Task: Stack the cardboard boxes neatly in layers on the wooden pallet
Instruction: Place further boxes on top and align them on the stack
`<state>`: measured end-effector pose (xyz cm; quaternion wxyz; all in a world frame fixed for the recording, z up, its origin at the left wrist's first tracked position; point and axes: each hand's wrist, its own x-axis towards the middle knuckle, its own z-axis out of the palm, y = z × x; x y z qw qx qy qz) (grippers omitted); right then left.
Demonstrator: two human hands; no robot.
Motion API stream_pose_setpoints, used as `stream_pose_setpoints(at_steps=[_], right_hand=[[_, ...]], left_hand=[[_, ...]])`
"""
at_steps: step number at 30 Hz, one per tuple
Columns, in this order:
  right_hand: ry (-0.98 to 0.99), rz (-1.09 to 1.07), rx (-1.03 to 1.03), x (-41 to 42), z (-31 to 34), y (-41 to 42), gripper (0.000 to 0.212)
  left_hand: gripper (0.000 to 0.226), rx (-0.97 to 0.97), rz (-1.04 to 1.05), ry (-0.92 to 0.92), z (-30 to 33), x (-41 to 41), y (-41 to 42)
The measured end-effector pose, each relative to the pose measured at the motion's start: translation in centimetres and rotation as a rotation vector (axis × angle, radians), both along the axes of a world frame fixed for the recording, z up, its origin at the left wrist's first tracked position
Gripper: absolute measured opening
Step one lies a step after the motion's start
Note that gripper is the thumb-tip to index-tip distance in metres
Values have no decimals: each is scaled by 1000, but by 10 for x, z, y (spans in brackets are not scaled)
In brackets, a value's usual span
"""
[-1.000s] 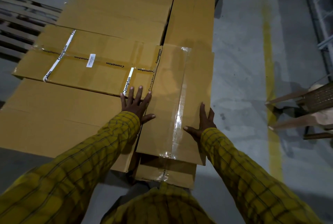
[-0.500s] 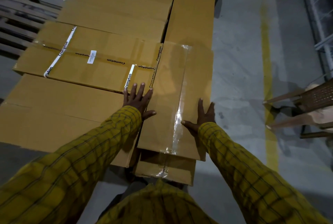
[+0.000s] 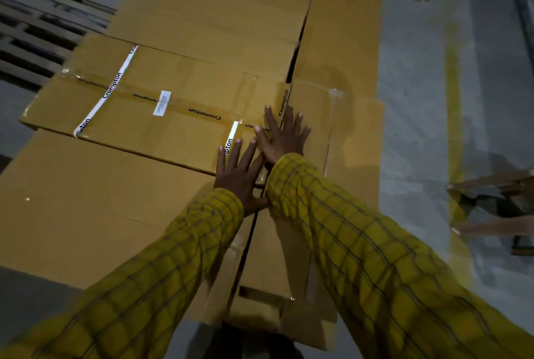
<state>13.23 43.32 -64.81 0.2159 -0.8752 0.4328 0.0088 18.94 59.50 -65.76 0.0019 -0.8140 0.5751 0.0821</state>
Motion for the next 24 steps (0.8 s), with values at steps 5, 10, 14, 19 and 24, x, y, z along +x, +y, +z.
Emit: stream_pose_setpoints(at_steps=[5,10,14,19,24], right_hand=[[-177,-24,-177,5,-33,4,66],[-204,-19,-208,7,-39,-1,67],[-223,-19,-214,7,-40,0,65],[-129,-3,-158,9,-30,-3,67],[-101,40,-142,6,-26,-6,68]], left_hand=[[116,-206,-15,34,-22,5,1],[115,-207,-20,36,-23,5,-2],[115,-138,-15,41,-17,5,-2],[118,-61,-17,30,-6,5,-1],[114,-78,-5,45,-3,3,0]])
